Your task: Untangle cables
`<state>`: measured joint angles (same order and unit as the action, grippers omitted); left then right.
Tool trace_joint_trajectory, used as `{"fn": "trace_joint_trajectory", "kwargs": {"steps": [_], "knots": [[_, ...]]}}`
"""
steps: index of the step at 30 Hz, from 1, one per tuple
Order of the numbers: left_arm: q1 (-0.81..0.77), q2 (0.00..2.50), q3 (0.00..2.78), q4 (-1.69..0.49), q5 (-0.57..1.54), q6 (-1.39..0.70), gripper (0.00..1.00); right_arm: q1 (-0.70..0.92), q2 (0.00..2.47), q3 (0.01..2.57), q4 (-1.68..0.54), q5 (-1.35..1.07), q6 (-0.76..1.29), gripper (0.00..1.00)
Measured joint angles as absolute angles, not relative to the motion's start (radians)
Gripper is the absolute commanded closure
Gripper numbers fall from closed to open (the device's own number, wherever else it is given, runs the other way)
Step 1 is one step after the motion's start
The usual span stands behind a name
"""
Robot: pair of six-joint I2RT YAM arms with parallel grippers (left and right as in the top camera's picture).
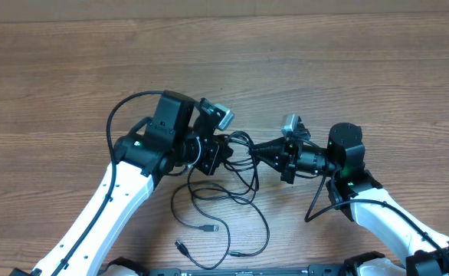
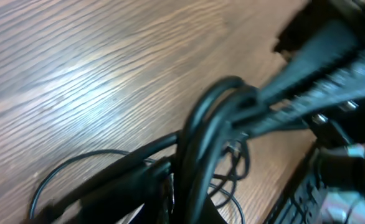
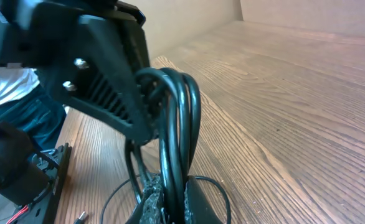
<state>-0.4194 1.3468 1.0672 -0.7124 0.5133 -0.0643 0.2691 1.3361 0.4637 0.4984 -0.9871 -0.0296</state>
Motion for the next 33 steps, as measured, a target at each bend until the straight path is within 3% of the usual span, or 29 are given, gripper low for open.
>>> {"fn": "trace_joint_trajectory", "kwargs": {"steps": [33], "knots": [[-0.426,1.347,1.067,-0.709,0.299,-0.438,0.96,0.278,1.336,0.464,0.496,-0.991,-0.030,0.96]]}}
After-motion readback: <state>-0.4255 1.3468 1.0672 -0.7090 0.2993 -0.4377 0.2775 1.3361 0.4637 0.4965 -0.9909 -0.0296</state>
